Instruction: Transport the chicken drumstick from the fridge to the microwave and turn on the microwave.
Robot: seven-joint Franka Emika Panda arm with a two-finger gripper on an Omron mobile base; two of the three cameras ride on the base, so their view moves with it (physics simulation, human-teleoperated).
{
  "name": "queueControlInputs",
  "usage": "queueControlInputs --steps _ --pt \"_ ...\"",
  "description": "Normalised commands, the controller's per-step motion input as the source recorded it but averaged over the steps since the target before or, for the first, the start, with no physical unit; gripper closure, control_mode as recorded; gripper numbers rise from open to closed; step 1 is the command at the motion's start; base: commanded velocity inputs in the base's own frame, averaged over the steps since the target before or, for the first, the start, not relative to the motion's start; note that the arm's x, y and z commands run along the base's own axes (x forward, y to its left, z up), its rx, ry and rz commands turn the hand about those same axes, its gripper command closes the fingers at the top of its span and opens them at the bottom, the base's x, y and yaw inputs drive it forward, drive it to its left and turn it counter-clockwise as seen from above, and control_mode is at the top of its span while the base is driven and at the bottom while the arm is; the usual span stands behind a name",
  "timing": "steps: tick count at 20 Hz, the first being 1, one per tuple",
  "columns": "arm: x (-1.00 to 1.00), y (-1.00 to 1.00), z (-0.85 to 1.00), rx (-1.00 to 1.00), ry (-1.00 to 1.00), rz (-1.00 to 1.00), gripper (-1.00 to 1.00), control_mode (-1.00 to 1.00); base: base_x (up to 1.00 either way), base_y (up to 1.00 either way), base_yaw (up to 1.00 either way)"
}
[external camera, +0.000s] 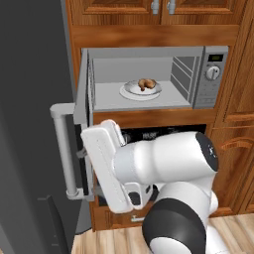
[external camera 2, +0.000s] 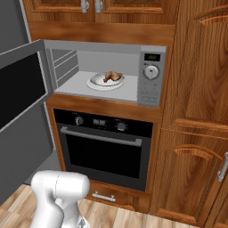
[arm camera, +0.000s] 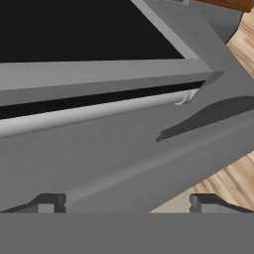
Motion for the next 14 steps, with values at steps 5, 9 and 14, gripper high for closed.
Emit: queueControlInputs --steps 5,9,14 --pt "0.18 0.01 0.0 0.0 0.0 -0.07 -1.0 -1.0 0.0 0.0 0.0" --pt "0.15 0.09 0.0 0.0 0.0 -0.03 -1.0 -1.0 0.0 0.0 0.0" --pt "0.15 0.11 0.0 0.0 0.0 -0.03 -1.0 -1.0 0.0 0.0 0.0"
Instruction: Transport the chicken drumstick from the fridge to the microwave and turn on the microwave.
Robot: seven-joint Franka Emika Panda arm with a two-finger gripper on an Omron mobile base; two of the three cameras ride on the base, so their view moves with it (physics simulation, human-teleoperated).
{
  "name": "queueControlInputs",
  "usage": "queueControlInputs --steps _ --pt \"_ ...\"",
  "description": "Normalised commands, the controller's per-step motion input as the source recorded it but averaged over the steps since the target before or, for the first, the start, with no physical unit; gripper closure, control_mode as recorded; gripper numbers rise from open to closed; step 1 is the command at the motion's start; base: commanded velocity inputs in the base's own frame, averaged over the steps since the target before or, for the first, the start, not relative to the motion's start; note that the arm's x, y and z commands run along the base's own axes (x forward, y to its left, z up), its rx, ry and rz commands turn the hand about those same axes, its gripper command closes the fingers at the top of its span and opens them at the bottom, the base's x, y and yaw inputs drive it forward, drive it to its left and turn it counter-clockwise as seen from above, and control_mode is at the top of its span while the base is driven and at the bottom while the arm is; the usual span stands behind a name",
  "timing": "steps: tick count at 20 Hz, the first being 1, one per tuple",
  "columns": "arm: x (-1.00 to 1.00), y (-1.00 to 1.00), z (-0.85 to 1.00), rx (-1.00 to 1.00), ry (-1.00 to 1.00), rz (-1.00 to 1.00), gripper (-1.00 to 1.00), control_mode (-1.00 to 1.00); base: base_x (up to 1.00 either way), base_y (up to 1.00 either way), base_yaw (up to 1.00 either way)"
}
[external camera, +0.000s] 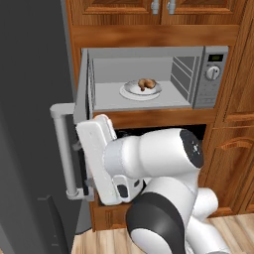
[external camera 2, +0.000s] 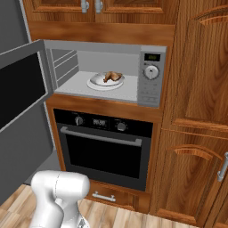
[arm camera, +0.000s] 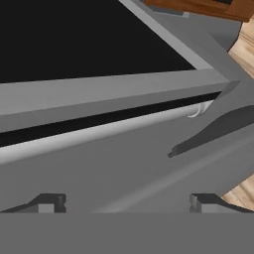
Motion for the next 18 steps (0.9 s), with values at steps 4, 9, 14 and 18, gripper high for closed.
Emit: queueControlInputs --steps 4,9,14,18 --pt "0.09 0.12 -0.06 -0.02 0.0 -0.04 -1.0 -1.0 0.0 0.0 0.0" --pt "0.14 0.08 -0.06 -0.03 0.0 -0.05 -1.0 -1.0 0.0 0.0 0.0" --pt "0.16 0.03 -0.07 -0.05 0.0 -0.04 -1.0 -1.0 0.0 0.0 0.0" --pt "0.14 0.0 -0.06 -0.05 0.0 -0.03 -1.0 -1.0 0.0 0.0 0.0"
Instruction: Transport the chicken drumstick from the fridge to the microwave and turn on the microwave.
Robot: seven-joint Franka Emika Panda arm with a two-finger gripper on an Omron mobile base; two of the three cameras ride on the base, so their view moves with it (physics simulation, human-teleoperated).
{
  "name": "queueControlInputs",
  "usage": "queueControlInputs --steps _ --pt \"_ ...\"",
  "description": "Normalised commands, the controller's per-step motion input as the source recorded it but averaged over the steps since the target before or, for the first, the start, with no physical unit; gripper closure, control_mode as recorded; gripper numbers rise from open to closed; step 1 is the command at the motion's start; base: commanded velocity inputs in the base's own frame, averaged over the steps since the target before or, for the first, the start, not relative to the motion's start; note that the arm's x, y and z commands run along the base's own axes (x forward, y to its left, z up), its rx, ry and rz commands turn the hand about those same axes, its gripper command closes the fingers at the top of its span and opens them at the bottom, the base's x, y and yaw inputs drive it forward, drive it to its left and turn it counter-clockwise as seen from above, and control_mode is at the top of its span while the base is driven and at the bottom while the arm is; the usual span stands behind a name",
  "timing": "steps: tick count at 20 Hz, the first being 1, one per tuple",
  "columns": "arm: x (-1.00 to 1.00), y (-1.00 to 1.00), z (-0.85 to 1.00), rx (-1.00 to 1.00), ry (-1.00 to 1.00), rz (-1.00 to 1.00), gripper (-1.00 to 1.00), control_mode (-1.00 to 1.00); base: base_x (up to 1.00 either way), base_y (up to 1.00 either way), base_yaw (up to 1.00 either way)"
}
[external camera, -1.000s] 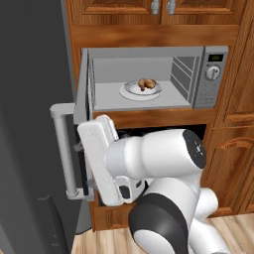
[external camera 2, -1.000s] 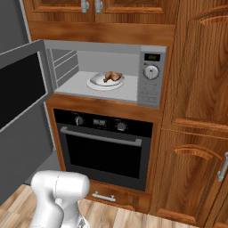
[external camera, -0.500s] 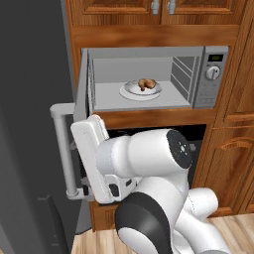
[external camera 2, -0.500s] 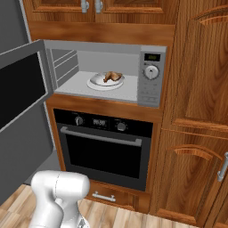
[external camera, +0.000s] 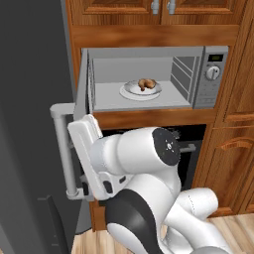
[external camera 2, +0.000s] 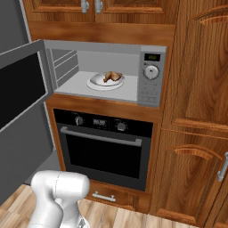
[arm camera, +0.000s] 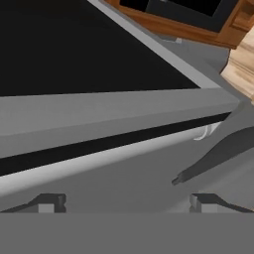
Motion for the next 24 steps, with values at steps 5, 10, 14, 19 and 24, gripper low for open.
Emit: queueControlInputs --steps 5,10,14,19,24 --pt "0.15 0.0 -0.08 -0.04 0.0 -0.01 -1.0 -1.0 0.0 0.0 0.0" --pt "0.05 0.05 -0.08 -0.03 -0.04 0.0 -1.0 -1.0 0.0 0.0 0.0" --pt "0.09 0.04 -0.09 -0.02 -0.03 0.0 -1.0 -1.0 0.0 0.0 0.0" --pt "0.1 0.08 -0.09 -0.03 -0.03 0.0 -1.0 -1.0 0.0 0.0 0.0" --pt "0.16 0.04 -0.08 -0.03 -0.01 0.0 -1.0 -1.0 0.0 0.0 0.0"
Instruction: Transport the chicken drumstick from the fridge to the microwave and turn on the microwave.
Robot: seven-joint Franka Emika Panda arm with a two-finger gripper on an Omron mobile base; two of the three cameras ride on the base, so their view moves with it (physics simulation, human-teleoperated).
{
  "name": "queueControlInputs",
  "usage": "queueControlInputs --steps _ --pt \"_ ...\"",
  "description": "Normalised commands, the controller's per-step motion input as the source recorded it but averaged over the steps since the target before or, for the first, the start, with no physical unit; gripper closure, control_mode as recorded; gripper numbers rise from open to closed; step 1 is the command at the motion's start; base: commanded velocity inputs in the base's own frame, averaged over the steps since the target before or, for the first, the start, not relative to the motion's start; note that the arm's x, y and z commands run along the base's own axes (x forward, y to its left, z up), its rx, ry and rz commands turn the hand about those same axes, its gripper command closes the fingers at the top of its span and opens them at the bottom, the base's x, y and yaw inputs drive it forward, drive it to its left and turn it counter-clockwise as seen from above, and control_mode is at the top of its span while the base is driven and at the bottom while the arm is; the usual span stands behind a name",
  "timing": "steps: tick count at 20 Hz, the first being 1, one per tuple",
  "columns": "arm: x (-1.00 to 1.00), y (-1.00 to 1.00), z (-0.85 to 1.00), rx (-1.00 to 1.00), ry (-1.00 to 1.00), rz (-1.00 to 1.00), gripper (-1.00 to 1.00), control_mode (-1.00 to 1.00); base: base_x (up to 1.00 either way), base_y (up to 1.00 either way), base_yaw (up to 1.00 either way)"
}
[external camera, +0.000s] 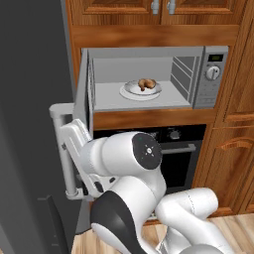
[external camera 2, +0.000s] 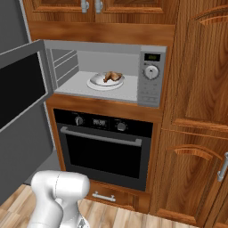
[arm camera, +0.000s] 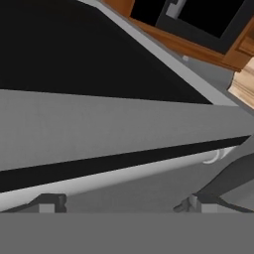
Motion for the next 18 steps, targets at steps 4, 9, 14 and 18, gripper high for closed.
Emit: queueControlInputs --steps 4,9,14,18 --pt "0.22 0.0 -0.1 -0.01 0.0 0.0 -1.0 -1.0 0.0 0.0 0.0" --pt "0.24 -0.06 -0.06 0.0 0.0 0.0 -1.0 -1.0 0.0 0.0 0.0" --pt "0.16 -0.21 -0.05 0.0 0.0 -0.07 -1.0 -1.0 0.0 0.0 0.0" --pt "0.07 -0.45 -0.05 0.0 0.0 -0.18 -1.0 -1.0 0.0 0.0 0.0"
